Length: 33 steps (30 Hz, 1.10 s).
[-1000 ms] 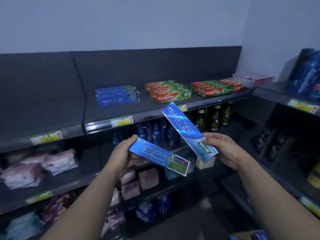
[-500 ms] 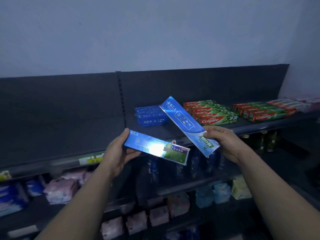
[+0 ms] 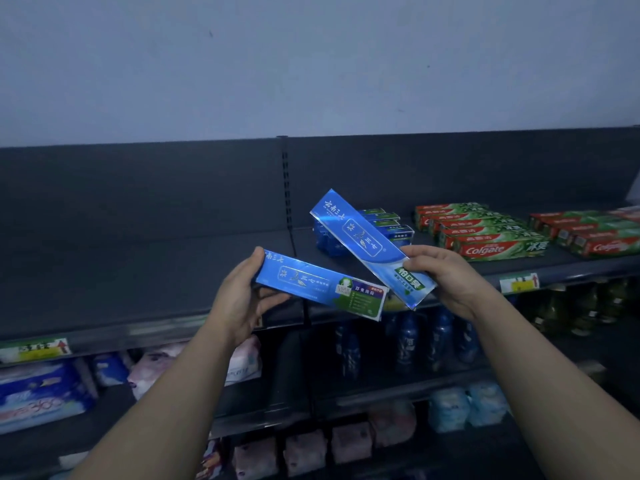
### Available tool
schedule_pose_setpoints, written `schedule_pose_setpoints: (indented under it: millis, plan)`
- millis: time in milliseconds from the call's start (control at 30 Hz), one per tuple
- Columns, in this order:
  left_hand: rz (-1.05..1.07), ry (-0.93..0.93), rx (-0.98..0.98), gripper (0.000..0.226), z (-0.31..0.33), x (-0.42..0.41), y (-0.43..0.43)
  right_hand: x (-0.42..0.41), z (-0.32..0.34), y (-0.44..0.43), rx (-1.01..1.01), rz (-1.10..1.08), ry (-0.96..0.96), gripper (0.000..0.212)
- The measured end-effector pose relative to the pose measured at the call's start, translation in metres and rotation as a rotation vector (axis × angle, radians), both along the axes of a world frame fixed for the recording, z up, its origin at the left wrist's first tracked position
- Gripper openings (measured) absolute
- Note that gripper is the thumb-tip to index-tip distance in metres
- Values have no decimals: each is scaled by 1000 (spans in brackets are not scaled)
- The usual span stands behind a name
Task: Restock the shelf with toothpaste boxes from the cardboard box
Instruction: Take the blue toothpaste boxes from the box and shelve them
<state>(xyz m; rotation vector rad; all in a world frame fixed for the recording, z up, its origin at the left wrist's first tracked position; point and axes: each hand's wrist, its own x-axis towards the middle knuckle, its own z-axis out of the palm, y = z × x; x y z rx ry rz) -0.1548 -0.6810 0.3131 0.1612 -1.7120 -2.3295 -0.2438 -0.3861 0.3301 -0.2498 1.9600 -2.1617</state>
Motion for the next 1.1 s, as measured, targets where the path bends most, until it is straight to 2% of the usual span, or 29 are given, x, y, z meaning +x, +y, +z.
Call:
schedule_pose_setpoints:
  millis: [200,467,600,800,867,933,1033,1100]
  plan:
    - [40,-17,15,36,-3,-9,-7,-17,-1,-4,11,20,-2,33]
    - [218,-9,21,25,-1,-24,-13,-50,8,-3,27,-10,13,26]
    - [192,-46,15,28,-3,-43,1,-68,11,9,32,-27,30,28]
    - [131,-93,28,20,-6,-85,36,-94,16,46,19,-90,56,28]
    - [122,-128,-55,23,-9,-100,43,-104,16,57,14,-103,54,32]
    - [121,-153,-229,25,-12,-111,48,-112,15,66,9,-117,51,33]
    - [135,-171,-506,27,-15,-123,57,-119,17,74,3,-119,49,26]
    - [150,-177,-595,30,-18,-133,62,-124,18,78,2,-114,51,21]
